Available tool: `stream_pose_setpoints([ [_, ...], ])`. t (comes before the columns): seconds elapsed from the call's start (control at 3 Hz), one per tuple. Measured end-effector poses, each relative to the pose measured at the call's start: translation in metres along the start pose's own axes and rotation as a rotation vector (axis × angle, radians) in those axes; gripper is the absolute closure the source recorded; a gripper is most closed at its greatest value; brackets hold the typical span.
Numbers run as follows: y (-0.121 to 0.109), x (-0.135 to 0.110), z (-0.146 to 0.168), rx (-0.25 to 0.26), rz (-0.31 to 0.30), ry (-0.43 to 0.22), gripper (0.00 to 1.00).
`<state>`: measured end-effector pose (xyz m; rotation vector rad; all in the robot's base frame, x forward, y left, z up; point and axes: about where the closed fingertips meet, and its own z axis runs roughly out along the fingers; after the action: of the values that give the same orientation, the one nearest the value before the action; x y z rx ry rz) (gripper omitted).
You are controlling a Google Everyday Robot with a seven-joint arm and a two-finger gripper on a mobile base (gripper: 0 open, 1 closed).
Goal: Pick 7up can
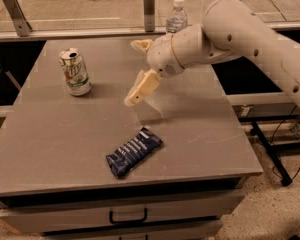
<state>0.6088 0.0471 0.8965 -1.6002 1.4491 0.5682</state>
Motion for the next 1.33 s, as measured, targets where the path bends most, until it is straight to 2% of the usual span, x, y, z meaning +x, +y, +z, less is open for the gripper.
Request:
stream_pose_setpoints([
  [0.67, -0.017, -0.035, 0.087, 0.012, -0.013, -0.158, 0.0],
  [1.0, -0.021, -0.053, 0.117, -0.006, 0.02, -0.209, 0.0],
  [1.33, -0.02, -0.061, 0.143, -0.024, 0.075, -0.243, 0.16],
])
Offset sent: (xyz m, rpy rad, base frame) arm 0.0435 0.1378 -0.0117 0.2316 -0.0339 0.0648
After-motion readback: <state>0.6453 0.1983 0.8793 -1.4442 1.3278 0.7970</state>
